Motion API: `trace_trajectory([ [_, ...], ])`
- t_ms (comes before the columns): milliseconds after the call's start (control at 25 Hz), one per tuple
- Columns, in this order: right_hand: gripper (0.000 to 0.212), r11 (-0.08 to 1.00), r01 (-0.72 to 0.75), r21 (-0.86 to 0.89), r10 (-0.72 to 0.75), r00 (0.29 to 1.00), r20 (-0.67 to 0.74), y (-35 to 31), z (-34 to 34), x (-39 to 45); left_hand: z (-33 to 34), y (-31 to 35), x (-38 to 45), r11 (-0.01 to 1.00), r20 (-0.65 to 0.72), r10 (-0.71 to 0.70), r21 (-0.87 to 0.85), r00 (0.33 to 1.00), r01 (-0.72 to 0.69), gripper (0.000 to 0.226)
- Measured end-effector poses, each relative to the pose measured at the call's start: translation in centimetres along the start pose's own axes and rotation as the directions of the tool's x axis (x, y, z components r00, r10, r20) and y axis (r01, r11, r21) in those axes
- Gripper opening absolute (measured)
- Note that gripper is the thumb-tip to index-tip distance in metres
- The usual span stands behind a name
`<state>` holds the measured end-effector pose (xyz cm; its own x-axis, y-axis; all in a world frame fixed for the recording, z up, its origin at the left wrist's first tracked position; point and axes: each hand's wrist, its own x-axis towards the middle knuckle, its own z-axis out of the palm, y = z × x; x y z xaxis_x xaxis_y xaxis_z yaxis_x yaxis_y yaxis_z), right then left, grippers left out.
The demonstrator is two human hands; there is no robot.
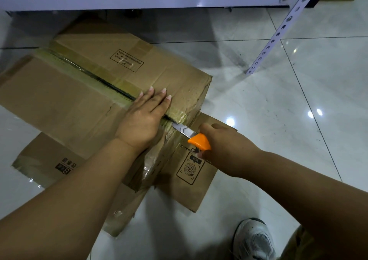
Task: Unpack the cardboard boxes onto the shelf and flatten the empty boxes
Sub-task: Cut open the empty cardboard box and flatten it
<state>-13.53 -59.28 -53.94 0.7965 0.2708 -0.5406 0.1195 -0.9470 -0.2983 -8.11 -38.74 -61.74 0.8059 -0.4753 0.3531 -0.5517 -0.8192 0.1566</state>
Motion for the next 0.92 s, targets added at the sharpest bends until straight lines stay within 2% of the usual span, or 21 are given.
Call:
trace_trajectory([
  [600,0.045,1.0,-0.002,-0.001,0.002,1.0,-0.015,-0.17,-0.34,-0.05,-0.4,0.28,0.12,1.0,-0.005,0.024,0.001,1.0,-0.024,0.054],
  [920,0.053,0.999,-0.043,0.001,0.043,0.997,-0.065,0.12,0.28,-0.67,-0.45,0.54,0.01,1.0,0.006,-0.001,-0.016,1.0,0.001,0.052],
])
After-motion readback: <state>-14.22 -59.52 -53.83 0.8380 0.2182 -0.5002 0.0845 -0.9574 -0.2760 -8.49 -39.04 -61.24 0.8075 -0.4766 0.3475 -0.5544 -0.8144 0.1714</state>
